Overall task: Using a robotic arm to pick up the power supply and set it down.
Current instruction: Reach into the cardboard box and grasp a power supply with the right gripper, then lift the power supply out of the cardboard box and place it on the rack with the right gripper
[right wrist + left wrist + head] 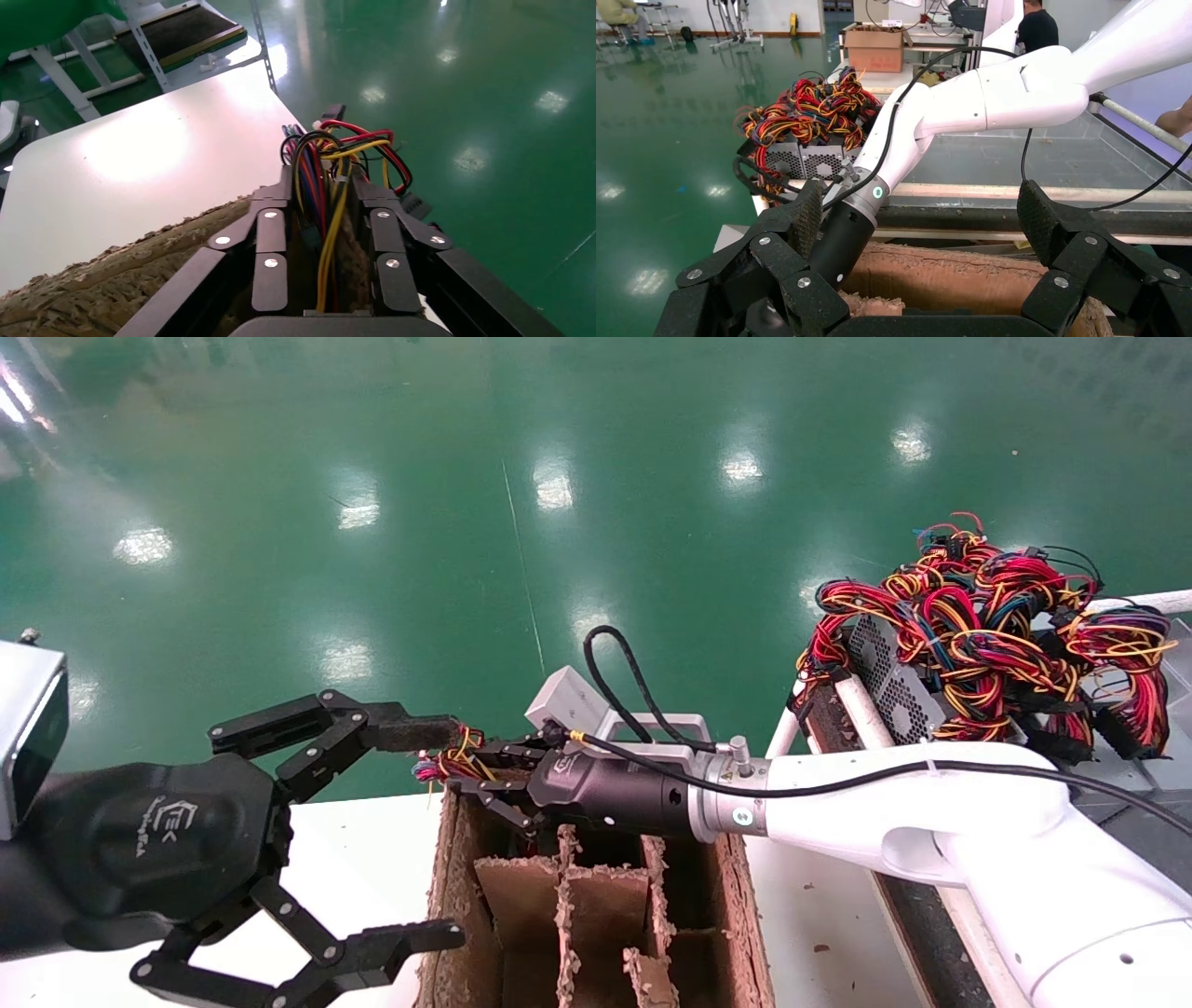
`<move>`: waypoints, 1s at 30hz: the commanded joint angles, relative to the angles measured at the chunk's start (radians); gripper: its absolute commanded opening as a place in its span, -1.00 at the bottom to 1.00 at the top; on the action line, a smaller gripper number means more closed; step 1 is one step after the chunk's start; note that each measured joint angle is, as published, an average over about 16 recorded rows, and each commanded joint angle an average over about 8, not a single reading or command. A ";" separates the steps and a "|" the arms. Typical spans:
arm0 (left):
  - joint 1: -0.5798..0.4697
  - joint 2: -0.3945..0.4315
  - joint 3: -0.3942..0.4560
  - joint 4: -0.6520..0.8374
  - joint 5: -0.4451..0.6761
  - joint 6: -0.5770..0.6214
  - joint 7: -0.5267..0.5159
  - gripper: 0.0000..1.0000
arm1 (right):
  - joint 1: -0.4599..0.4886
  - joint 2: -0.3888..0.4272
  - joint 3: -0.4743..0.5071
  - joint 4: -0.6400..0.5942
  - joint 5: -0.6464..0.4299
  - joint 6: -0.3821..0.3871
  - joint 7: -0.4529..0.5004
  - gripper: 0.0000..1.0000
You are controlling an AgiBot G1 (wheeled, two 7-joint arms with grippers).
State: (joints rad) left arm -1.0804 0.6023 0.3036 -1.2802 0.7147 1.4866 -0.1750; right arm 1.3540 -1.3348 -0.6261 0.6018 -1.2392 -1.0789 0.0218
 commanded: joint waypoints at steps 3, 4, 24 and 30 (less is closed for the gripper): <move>0.000 0.000 0.000 0.000 0.000 0.000 0.000 1.00 | -0.009 0.005 0.003 0.009 0.022 0.001 -0.010 -1.00; 0.000 0.000 0.000 0.000 0.000 0.000 0.000 1.00 | -0.011 0.007 0.005 0.012 0.027 0.000 -0.013 -1.00; 0.000 0.000 0.001 0.000 -0.001 0.000 0.001 1.00 | -0.042 0.116 0.093 0.107 0.159 -0.055 -0.033 -1.00; 0.000 -0.001 0.001 0.000 -0.001 -0.001 0.001 1.00 | -0.061 0.181 0.138 0.184 0.205 -0.053 -0.031 -1.00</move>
State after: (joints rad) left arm -1.0807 0.6017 0.3051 -1.2802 0.7137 1.4860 -0.1743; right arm 1.2902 -1.1466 -0.4846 0.7972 -1.0302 -1.1308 -0.0007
